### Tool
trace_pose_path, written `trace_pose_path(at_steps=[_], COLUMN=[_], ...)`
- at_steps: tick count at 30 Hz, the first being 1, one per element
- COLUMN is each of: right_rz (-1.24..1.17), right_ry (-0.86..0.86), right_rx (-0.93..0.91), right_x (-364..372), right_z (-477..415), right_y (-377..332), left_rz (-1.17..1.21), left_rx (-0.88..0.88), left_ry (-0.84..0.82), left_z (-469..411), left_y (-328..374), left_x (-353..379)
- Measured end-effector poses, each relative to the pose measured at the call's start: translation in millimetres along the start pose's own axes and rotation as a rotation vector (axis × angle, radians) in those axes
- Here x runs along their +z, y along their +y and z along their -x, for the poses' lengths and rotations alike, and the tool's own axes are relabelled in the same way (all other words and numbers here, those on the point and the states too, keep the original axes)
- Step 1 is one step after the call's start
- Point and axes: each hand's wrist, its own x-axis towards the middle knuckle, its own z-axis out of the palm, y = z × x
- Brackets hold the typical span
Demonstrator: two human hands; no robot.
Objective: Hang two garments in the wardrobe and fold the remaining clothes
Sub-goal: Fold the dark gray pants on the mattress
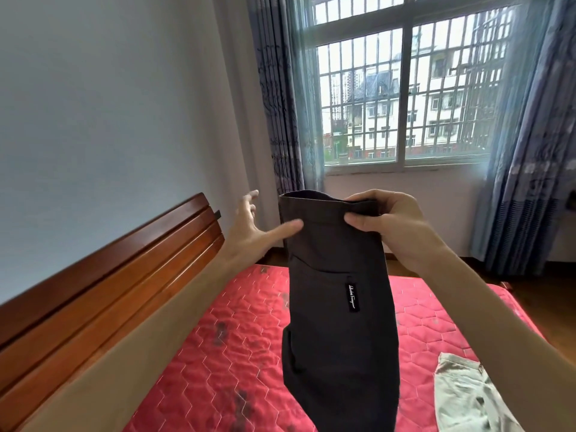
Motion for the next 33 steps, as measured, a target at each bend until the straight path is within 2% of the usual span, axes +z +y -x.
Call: trace_pose_path(at_steps=[3, 6, 10, 14, 19, 23, 27, 33], right_rz=[-0.160, -0.294, -0.252, 0.179, 0.569, 0.560, 0.566, 0.486], right_ry=[-0.073, -0.164, -0.147, -0.065, -0.093, -0.124, -0.116, -0.048], right_rx=[0.020, 0.047, 0.107, 0.113, 0.182, 0.216, 0.145, -0.035], right_x=[-8, -18, -40, -60, -46, -1, 65, 156], right_z=[-1, 1, 3, -10, -51, -95, -152, -243], right_y=[0, 1, 0, 7, 27, 54, 80, 80], left_rz=[0.267, 0.403, 0.457, 0.432, 0.302, -0.004, -0.353, -0.456], left_rx=[-0.132, -0.124, -0.086, -0.074, -0.070, -0.033, -0.038, 0.019], left_ry=[-0.314, -0.436, -0.353, -0.289, -0.236, -0.139, 0.000, 0.226], left_z=[-8, -10, -12, -17, -18, -40, -79, -149], left_y=[-12, -15, -9, -9, -26, -52, -78, -93], left_x=[11, 26, 31, 27, 5, -38, -90, -171])
